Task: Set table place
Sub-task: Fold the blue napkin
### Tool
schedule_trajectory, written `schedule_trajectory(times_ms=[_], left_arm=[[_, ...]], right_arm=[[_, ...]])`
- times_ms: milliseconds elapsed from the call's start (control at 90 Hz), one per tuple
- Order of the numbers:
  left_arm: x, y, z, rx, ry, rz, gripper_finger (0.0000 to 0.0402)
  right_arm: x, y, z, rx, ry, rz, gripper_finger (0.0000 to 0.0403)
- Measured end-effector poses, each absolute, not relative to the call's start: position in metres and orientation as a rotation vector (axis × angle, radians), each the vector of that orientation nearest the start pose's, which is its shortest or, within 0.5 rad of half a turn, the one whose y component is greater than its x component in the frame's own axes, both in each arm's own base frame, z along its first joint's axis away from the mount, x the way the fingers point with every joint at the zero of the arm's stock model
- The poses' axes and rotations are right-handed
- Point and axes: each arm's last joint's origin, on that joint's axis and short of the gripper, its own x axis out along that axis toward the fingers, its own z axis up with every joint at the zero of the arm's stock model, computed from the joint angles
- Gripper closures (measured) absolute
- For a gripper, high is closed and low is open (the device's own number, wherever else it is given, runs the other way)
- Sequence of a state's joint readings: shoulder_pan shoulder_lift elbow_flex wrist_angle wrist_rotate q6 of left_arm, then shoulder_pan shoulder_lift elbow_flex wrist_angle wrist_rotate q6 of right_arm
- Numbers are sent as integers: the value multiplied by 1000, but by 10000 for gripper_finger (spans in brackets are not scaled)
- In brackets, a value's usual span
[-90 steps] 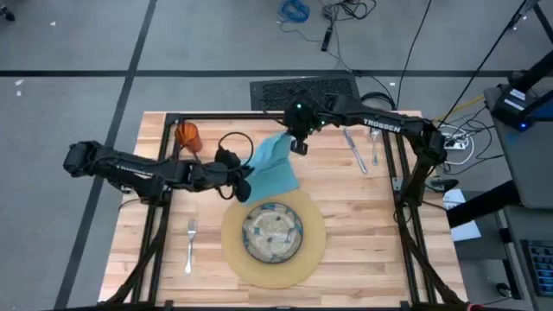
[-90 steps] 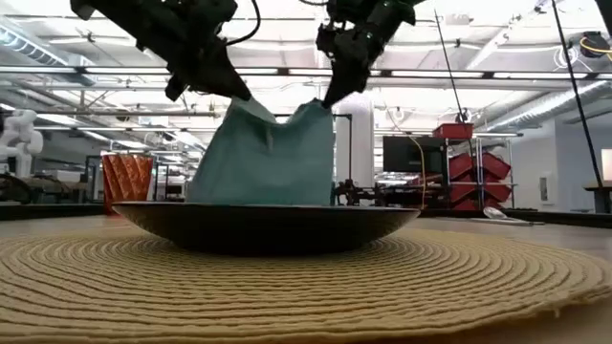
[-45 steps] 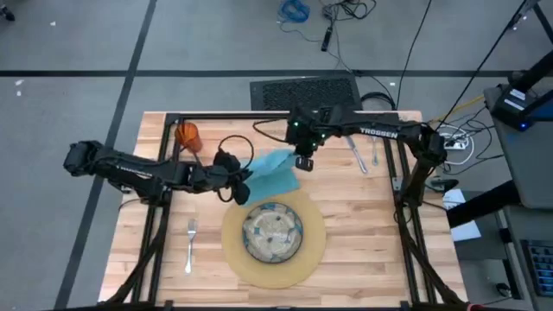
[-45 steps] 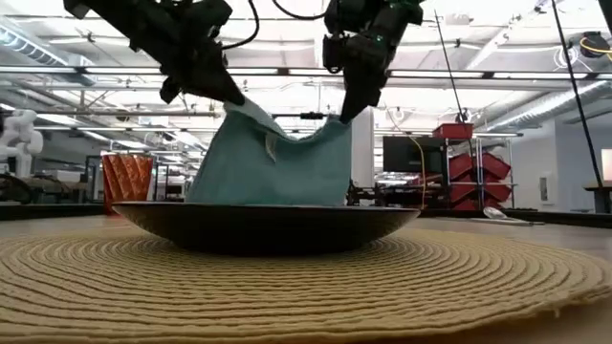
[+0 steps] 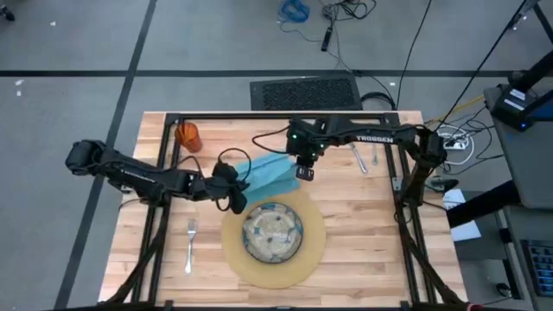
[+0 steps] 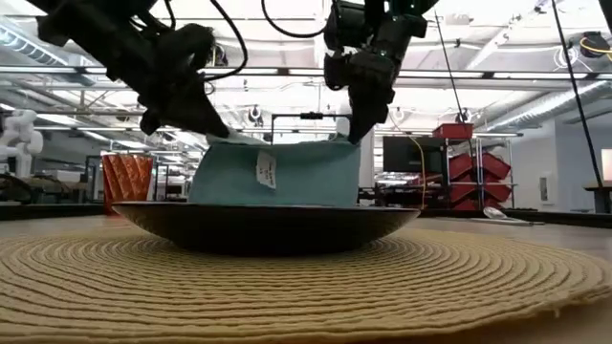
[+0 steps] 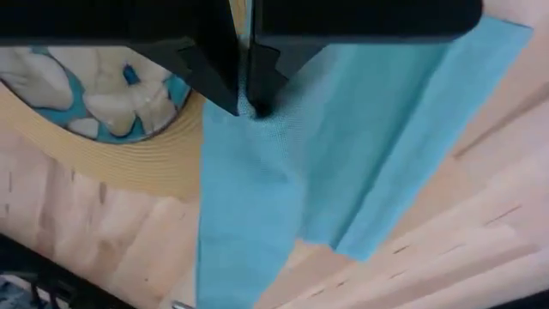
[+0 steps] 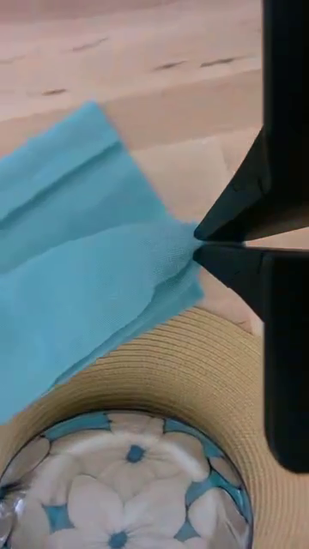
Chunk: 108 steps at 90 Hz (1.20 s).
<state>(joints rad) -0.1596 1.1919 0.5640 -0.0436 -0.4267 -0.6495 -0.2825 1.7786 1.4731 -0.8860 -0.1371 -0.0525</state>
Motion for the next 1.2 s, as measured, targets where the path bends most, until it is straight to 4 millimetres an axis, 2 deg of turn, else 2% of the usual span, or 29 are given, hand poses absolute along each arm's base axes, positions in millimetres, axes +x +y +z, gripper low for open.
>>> schedule_trajectory(times_ms=[344, 522, 622, 889, 1056, 1200], left_arm=[[231, -26, 197, -461, 509, 414, 401], [231, -24, 198, -443, 498, 448, 401], [231, -12, 198, -406, 480, 530, 402], [227, 26, 200, -310, 463, 719, 401], [217, 45, 216, -257, 402, 792, 402], [202, 60, 234, -220, 324, 859, 401]], right_arm=[[350, -95, 256, 227, 1152, -83, 403], [353, -97, 258, 204, 1122, -86, 403], [356, -111, 261, 186, 1043, -108, 403], [354, -164, 274, 120, 822, -216, 403], [354, -186, 283, 45, 697, -259, 403], [353, -204, 300, 4, 603, -297, 403]])
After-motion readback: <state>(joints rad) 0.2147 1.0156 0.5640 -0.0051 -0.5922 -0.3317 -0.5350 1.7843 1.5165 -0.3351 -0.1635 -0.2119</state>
